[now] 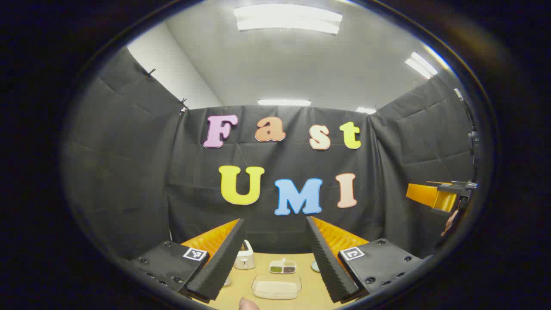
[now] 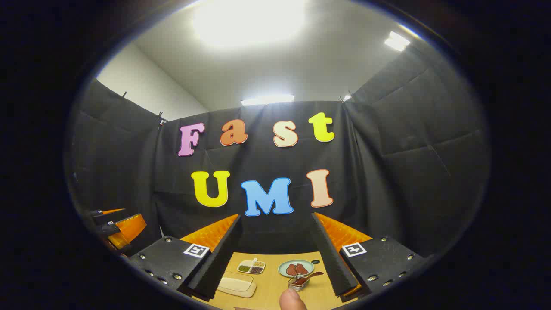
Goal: Close the left gripper, press the button to open the rice cooker; take a wooden spoon from the chopstick holder with the right hand, scoop a spoonful of rice and pour it into the rice cooker, then put the wooden spoon back into the chopstick holder.
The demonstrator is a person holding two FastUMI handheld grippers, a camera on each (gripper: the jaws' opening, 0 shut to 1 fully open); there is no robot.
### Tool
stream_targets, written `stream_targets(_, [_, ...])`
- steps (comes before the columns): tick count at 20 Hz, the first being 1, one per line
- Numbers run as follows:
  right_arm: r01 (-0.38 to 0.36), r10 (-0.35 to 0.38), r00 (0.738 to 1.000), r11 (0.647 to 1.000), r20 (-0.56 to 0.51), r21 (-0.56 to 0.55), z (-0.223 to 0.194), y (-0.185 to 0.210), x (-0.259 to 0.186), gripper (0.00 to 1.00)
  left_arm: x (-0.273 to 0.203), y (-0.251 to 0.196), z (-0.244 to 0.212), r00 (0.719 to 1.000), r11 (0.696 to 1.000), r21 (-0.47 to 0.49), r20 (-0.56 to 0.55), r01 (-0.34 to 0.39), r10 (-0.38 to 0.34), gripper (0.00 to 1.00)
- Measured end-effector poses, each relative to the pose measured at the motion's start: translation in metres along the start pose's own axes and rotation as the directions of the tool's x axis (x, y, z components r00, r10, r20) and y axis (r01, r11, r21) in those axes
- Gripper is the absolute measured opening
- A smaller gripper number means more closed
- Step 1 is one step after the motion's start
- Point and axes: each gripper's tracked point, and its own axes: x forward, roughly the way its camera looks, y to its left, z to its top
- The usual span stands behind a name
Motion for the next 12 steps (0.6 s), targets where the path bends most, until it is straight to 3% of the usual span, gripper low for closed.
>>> stream_targets(4, [-0.054,0.052,0.997,0.998,0.052,0.024,0.008,0.002,-0.002,0.96,-0.006,-0.003,0.003,1.000,1.000,0.012,0.006,-0.024,0.024,0.93])
stream_targets(10, [-0.091,0.091,0.996,0.995,-0.006,0.044,-0.006,-0.006,-0.002,0.96,-0.008,-0.003,0.006,0.998,0.998,0.017,0.012,-0.064,0.064,0.93])
stream_targets(12, [-0.057,0.057,0.998,0.998,-0.007,0.013,-0.006,-0.022,-0.001,0.96,-0.008,-0.002,0.001,0.997,0.997,-0.002,-0.007,-0.078,0.078,0.93])
